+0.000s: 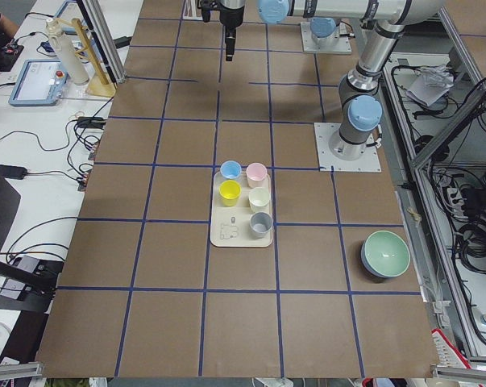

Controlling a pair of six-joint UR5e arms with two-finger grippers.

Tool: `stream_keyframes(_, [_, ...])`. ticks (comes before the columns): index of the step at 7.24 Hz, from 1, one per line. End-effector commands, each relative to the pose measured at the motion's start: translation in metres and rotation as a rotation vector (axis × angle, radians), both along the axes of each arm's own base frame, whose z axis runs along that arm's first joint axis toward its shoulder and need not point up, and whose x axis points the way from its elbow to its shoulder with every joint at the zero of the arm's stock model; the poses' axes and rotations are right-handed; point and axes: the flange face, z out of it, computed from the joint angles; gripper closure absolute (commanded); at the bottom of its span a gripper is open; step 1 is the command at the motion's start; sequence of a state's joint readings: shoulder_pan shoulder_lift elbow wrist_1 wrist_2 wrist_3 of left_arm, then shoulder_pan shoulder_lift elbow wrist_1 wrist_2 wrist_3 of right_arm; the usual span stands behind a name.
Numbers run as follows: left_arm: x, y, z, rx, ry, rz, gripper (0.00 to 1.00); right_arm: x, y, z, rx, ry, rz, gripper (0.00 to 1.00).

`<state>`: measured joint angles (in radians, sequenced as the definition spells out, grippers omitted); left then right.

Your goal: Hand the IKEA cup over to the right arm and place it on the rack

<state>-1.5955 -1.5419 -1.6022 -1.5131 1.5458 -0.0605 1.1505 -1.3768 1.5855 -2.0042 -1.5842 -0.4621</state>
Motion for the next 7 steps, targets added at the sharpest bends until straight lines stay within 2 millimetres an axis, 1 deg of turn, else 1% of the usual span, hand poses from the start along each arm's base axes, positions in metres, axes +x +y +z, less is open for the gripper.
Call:
stream_keyframes(1, [0.001,-0.001,0.004,0.044,0.000,0.006,0.00,-0.008,-0.010,-0.014,-0.008,0.011,0.015,1.00])
stream_keyframes(2, [0.000,0.002,0.001,0.051,0.000,0.006,0.00,-0.008,-0.012,-0.017,-0.005,0.010,0.017,1.00])
stream_keyframes(4, [0.000,0.003,0.000,0.043,-0.001,0.006,0.00,-0.011,-0.017,-0.025,-0.010,0.013,0.020,1.00])
stream_keyframes(5, [0.001,0.003,0.001,0.043,-0.001,0.007,0.00,-0.014,-0.021,-0.031,-0.012,0.018,0.033,1.00])
stream_keyframes(6, [0.000,0.003,0.000,0.043,0.000,0.006,0.00,-0.022,-0.022,-0.036,-0.014,0.020,0.026,1.00])
stream_keyframes(7, [0.000,0.003,0.001,0.042,0.000,0.004,0.00,-0.024,-0.024,-0.040,-0.012,0.018,0.024,1.00])
